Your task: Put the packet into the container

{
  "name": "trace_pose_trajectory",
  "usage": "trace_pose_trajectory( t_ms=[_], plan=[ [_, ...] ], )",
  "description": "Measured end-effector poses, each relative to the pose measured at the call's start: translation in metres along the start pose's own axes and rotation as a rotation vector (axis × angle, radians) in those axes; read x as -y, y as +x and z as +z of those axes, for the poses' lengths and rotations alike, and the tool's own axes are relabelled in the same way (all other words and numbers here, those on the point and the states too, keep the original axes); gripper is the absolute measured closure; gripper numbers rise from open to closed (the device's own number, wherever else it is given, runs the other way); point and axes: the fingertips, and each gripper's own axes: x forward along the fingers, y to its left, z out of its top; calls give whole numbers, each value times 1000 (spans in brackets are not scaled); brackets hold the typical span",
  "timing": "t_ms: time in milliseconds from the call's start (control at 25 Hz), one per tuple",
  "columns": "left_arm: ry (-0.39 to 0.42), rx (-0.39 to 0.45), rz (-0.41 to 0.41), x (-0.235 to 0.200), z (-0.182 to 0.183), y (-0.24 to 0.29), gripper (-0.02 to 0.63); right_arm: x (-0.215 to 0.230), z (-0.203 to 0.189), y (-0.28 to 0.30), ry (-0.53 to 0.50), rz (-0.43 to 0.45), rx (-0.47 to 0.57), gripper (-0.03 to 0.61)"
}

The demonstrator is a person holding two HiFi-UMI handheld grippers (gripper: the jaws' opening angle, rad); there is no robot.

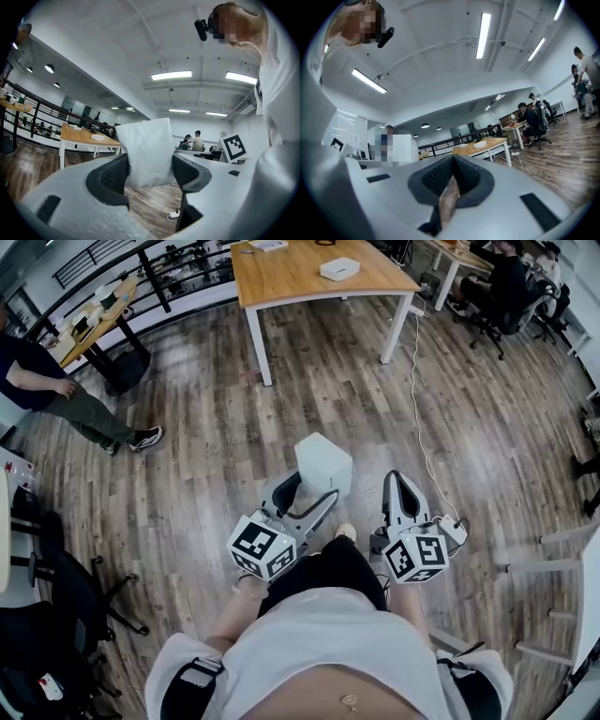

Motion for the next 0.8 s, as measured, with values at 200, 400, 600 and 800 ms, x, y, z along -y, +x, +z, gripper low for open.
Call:
trace_pose_trajectory(
  t_ms=[200,400,600,800],
  plan=[
    [-6,10,1,-6,3,1,319,-3,-2,10,0,8,-11,568],
    [1,7,15,-21,5,13,320,1,-2,32,-1,25,-22,568],
    [7,8,28,-42,7,30,319,7,2,61,-2,45,-16,568],
    [9,7,33,-65,12,55,319,21,7,91,-6,47,-12,568]
  ],
)
